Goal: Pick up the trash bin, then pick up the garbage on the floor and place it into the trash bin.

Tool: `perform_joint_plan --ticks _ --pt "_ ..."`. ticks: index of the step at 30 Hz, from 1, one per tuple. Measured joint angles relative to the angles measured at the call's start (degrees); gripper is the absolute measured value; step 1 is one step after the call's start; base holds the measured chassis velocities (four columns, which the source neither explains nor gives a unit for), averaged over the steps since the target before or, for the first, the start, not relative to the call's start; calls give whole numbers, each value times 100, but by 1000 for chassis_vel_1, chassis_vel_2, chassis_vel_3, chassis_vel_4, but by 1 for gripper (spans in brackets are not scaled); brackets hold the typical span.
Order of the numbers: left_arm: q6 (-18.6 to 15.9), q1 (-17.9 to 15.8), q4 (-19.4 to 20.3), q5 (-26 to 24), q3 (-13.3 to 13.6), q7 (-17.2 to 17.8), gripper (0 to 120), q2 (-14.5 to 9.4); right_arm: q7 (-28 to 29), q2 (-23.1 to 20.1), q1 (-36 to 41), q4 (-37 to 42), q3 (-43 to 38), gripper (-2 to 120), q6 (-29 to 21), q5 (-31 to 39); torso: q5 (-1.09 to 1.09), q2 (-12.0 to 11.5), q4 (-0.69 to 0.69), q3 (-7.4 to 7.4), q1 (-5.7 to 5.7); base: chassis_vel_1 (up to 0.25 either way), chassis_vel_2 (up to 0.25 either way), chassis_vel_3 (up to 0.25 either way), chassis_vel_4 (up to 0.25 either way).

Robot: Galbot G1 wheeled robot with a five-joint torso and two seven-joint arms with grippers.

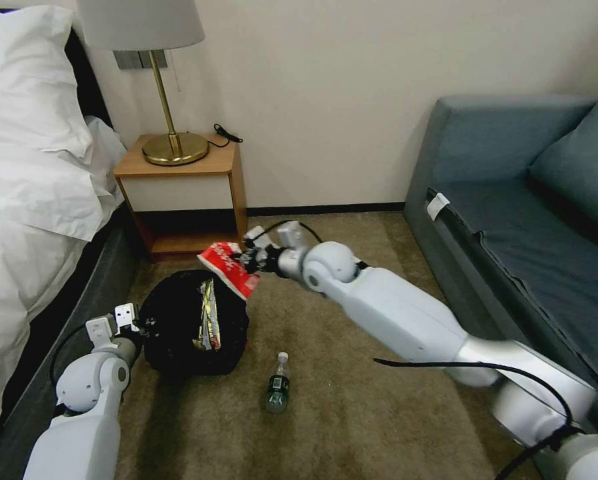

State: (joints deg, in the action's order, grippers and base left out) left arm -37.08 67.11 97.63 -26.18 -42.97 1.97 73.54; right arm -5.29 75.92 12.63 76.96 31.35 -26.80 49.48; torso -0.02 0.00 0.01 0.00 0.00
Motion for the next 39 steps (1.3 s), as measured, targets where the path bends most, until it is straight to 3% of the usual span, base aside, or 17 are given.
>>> perform_joint_plan --ticks 9,20,24,25,27,31,39 --pt "0 -28 -17 -2 40 -12 2 26 246 291 138 28 231 0 -3 119 1 0 0 0 0 0 0 0 0" --pt "-3 -61 6 -4 75 -13 2 86 567 313 299 -73 374 3 88 51 2 0 -1 0 0 0 0 0 0" --pt "-6 -61 15 -4 78 -13 2 92 619 311 330 -91 376 17 92 29 2 0 -1 0 0 0 0 0 0" --pt "-6 -61 17 -4 78 -13 2 92 627 310 337 -94 376 25 93 25 2 0 -1 0 0 0 0 0 0" --pt "-6 -61 17 -4 78 -13 2 93 631 308 343 -95 376 26 94 22 2 0 -1 0 0 0 0 0 0" --pt "-10 -59 21 -4 70 -13 2 89 642 287 386 -83 376 50 98 0 2 0 -1 0 0 0 0 0 0" --pt "-10 -74 -26 -3 9 -3 2 77 714 275 392 99 396 77 51 23 2 0 -1 0 0 0 0 0 0"
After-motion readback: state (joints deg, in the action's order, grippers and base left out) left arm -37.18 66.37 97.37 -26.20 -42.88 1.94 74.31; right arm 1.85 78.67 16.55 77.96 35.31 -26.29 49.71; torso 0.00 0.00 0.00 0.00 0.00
